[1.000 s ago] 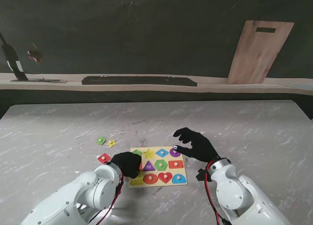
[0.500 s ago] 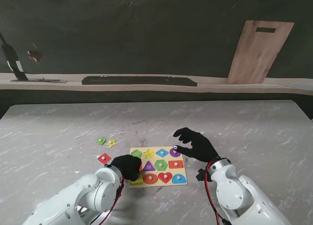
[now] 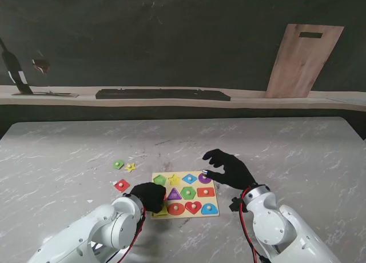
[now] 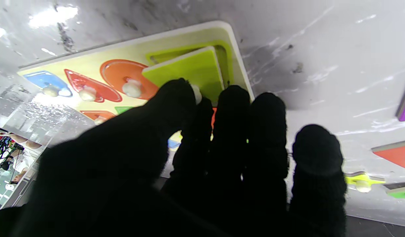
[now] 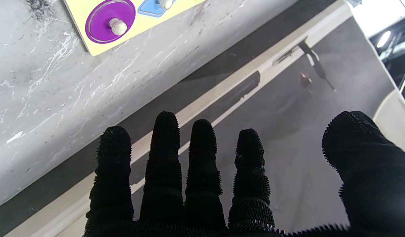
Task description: Fit puzzle pieces into a puzzle board
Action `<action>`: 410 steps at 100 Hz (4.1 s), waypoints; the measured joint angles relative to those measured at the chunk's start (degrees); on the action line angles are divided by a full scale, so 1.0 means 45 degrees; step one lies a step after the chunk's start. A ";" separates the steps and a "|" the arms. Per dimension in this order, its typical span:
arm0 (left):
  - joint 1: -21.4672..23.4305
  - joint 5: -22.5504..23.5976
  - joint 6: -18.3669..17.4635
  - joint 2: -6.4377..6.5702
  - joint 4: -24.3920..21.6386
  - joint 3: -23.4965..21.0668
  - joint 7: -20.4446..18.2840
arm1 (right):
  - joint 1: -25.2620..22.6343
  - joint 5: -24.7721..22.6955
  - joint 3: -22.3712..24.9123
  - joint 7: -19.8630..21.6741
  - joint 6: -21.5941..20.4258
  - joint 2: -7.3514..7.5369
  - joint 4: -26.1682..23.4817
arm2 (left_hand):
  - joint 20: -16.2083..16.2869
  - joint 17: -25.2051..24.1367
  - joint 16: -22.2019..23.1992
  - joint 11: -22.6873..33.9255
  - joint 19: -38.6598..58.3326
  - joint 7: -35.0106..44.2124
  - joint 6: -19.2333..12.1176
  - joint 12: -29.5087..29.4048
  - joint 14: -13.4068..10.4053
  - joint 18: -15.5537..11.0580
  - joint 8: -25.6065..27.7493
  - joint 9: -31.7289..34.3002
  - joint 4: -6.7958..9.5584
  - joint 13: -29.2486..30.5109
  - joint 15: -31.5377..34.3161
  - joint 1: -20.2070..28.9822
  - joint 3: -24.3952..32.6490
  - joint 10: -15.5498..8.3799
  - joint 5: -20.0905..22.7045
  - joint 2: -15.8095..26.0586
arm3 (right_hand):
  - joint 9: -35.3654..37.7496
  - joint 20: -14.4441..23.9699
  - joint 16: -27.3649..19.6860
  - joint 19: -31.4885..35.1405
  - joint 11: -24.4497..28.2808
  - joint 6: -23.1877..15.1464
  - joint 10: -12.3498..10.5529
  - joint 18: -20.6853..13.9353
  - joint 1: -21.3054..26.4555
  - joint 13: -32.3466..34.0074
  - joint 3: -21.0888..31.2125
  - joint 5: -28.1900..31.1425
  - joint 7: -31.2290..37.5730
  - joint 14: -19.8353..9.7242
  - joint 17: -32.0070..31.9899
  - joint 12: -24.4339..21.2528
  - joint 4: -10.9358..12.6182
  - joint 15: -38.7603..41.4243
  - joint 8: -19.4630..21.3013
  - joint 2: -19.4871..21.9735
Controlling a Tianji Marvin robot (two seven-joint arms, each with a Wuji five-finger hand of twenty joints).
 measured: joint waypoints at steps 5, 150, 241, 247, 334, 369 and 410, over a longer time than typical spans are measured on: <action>-0.0005 0.0035 0.0026 0.0000 0.0007 0.0013 -0.0002 | 0.0002 0.0000 0.0000 0.0000 0.0000 0.0000 0.0001 | 0.0000 -0.0015 0.0000 0.0000 0.0000 0.0000 0.0001 0.0000 0.0001 0.0000 0.0000 0.0000 0.0000 0.0000 0.0000 0.0000 0.0000 0.0004 -0.0002 0.0002 | 0.0000 0.0000 0.0000 0.0000 0.0000 0.0000 0.0000 0.0000 0.0000 0.0000 0.0000 0.0000 0.0000 0.0000 0.0000 0.0000 0.0000 0.0000 0.0000 0.0000; -0.0349 0.1589 -0.0797 0.0190 0.0254 0.0418 -0.0535 | -0.0028 -0.0088 0.0078 -0.0115 -0.0007 -0.0006 -0.0003 | 0.0107 -0.0879 0.0155 0.0510 -0.0459 -0.0416 -0.0221 0.0667 0.0017 -0.0001 0.0517 -0.2040 -0.0009 -0.0839 -0.0062 0.0281 -0.2800 0.0084 -0.1379 0.0940 | 0.0000 0.0000 0.0000 0.0000 -0.0001 -0.0018 0.0000 0.0000 0.0000 0.0000 0.0000 0.0000 -0.0107 0.0000 -0.0001 0.0000 0.0000 0.0000 0.0001 0.0000; 0.1449 0.2370 -0.2044 -0.0004 -0.0361 -0.2056 0.1495 | 0.0130 0.0071 -0.0132 -0.0006 -0.0023 -0.0004 0.0096 | 0.0107 -0.2662 0.0161 0.0066 -0.1880 -0.4520 0.0435 -0.0405 0.0171 -0.0002 -0.0761 -0.3813 0.0280 -0.2433 -0.1528 -0.1151 -0.8763 0.0385 -0.2696 0.4268 | 0.0000 0.0000 0.0000 0.0000 -0.0001 -0.0021 0.0000 0.0000 0.0000 0.0000 0.0000 0.0000 -0.0107 0.0000 -0.0001 0.0000 0.0000 0.0000 0.0001 0.0007; 0.1645 0.2429 -0.2178 -0.0060 -0.0459 -0.2461 0.1599 | 0.0170 0.0075 -0.0170 0.0040 -0.0022 -0.0004 0.0118 | 0.0108 -0.3140 0.0158 -0.0686 -0.2214 -0.5030 0.0435 -0.0925 0.0300 -0.0002 -0.1079 -0.4340 0.0280 -0.3020 -0.2020 -0.0831 -0.9169 0.0559 -0.2696 0.4490 | 0.0000 0.0000 0.0003 0.0000 -0.0001 -0.0021 0.0000 0.0000 0.0000 0.0000 0.0000 0.0000 -0.0107 0.0000 -0.0001 0.0000 0.0000 0.0001 0.0001 0.0007; 0.3643 0.2908 -0.6606 0.0165 -0.0567 -0.7939 0.0975 | 0.0650 -0.0264 -0.1012 -0.0076 0.0192 -0.0069 0.0366 | -0.1472 -0.5860 -0.0861 -0.4363 -0.5099 -0.8133 0.0032 -0.3838 0.0364 -0.0002 -0.2498 -0.6977 0.0521 -0.6016 -0.6433 -0.0139 -0.7178 0.0733 -0.2527 0.3378 | 0.0002 0.0122 0.0175 0.0025 0.0138 -0.0090 0.0000 0.0148 -0.0134 0.0268 -0.0023 0.0000 -0.0107 -0.0013 0.0173 0.0060 0.0001 0.0462 0.0001 0.0168; 0.3476 0.3134 -0.7661 0.0332 0.0843 -0.8130 0.1708 | 0.0858 -0.1137 -0.1320 -0.0217 0.0535 0.0018 0.0528 | -0.1500 -0.5917 -0.0977 -0.4495 -0.5246 -0.8086 -0.0532 -0.3856 0.0298 -0.0002 -0.2497 -0.6977 0.0524 -0.6016 -0.6604 0.0855 -0.6287 0.0455 -0.2262 0.3303 | 0.0004 0.0123 0.0177 0.0029 0.0140 -0.0095 0.0000 0.0148 -0.0134 0.0268 -0.0023 0.0000 -0.0107 -0.0016 0.0176 0.0060 0.0001 0.0463 0.0002 0.0168; 0.3556 0.2923 -0.8721 0.0401 0.1171 -0.7803 0.2038 | 0.1043 -0.1446 -0.1572 -0.0219 0.0987 0.0029 0.0666 | -0.1476 -0.5235 -0.0050 -0.3462 -0.4947 -0.7356 -0.0605 -0.3071 0.0177 -0.0002 -0.2488 -0.5984 0.0527 -0.5339 -0.5470 0.1008 -0.5433 0.0210 -0.1751 0.3286 | 0.0004 0.0124 0.0177 0.0034 0.0140 -0.0097 0.0000 0.0148 -0.0134 0.0268 -0.0023 0.0000 -0.0107 -0.0018 0.0176 0.0060 0.0001 0.0464 0.0002 0.0168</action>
